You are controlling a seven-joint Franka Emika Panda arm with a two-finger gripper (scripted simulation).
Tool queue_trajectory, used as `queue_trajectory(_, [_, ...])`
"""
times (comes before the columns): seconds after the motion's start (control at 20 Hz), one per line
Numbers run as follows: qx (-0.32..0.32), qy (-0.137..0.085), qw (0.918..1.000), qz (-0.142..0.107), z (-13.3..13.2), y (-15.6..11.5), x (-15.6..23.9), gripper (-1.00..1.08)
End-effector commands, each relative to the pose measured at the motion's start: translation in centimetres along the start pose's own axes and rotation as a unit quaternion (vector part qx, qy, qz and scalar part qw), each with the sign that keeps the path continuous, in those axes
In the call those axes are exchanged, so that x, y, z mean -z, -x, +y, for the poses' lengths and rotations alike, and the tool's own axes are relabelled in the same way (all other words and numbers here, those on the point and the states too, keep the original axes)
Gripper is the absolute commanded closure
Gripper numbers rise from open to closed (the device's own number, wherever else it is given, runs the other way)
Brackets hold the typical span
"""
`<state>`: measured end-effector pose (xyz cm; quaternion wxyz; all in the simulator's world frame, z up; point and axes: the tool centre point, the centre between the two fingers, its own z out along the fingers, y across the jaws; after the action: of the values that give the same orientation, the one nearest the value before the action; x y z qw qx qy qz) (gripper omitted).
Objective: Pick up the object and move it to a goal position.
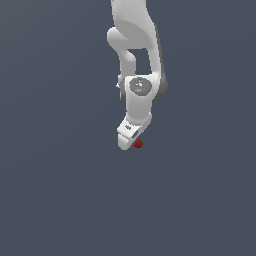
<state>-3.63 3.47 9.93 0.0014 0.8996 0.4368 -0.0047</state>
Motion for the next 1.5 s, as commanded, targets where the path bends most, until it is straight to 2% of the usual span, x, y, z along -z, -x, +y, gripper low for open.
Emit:
queue_trajectory(0.0, [0.041, 0.001, 0.9991, 0.000, -0.5, -0.1, -0.5, -0.92])
queue_trajectory(0.35, [0.146, 0.001, 0.9893, 0.002, -1.9, -0.2, -1.7, -0.92])
queue_trajectory(0.7, [0.212, 0.002, 0.9772, 0.004, -2.8, -0.4, -2.4, -0.92])
queue_trajectory(1.0, [0.237, 0.002, 0.9716, 0.004, -3.2, -0.4, -2.6, -0.92])
queue_trajectory(1.45, [0.236, 0.002, 0.9717, 0.004, -3.2, -0.4, -3.8, -0.92])
